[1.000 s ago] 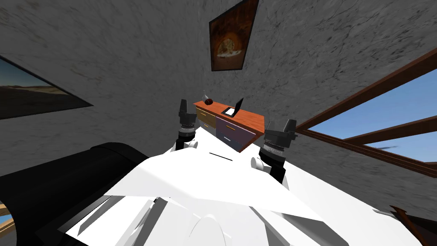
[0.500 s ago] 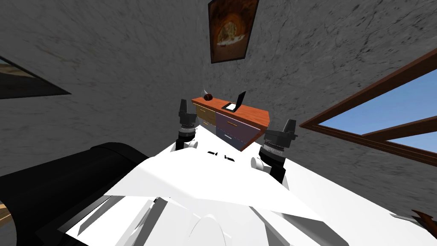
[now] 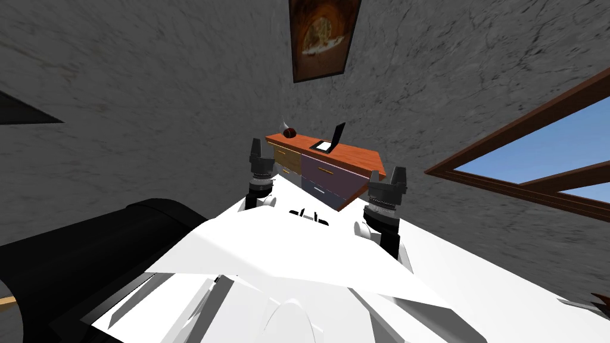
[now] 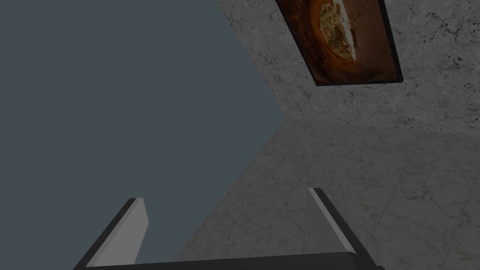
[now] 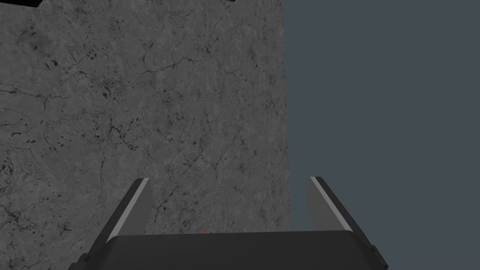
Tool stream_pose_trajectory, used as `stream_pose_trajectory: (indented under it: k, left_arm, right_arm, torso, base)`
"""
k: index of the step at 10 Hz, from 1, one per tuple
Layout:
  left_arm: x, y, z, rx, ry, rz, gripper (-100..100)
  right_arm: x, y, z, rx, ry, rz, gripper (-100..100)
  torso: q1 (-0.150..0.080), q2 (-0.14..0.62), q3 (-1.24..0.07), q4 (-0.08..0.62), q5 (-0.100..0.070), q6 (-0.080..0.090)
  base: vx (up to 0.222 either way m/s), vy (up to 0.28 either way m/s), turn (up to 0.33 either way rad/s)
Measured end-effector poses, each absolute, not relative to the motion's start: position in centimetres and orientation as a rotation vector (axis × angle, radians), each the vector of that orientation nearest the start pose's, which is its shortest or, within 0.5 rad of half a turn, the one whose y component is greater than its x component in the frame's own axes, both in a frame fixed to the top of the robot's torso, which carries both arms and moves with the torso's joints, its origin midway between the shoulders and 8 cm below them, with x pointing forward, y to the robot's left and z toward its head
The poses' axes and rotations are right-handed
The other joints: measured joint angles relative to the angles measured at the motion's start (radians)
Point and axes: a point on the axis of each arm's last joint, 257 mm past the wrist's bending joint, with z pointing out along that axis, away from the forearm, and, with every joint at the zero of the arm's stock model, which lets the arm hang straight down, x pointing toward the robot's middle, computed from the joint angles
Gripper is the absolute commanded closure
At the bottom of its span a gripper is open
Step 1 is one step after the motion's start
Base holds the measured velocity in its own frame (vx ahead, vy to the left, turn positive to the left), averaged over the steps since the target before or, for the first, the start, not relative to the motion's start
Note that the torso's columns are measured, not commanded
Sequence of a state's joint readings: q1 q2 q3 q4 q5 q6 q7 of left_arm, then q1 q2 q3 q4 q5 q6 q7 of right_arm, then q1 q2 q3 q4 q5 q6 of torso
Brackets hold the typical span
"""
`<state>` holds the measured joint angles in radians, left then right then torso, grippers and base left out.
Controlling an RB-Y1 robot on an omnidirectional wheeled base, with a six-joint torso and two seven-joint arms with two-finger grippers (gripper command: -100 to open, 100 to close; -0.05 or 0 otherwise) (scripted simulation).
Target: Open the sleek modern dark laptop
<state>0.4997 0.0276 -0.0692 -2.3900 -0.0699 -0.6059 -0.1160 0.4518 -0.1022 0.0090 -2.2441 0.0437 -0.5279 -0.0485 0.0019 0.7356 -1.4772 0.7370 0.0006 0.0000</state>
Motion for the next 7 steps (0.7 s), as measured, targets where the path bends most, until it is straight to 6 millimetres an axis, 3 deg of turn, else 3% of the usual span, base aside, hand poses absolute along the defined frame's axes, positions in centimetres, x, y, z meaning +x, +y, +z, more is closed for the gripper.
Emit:
stream_pose_trajectory:
  k: [7]
  left_arm:
    - [30.2, 23.7, 8.7, -0.394, 0.539, -1.264, 0]
  right_arm:
    - [37.3, -25.9, -1.1, 0.375, 0.968, 1.109, -100]
  torso:
    - [-0.001, 0.003, 0.002, 0.001, 0.000, 0.000]
  base:
    - [0.115, 0.136, -0.080]
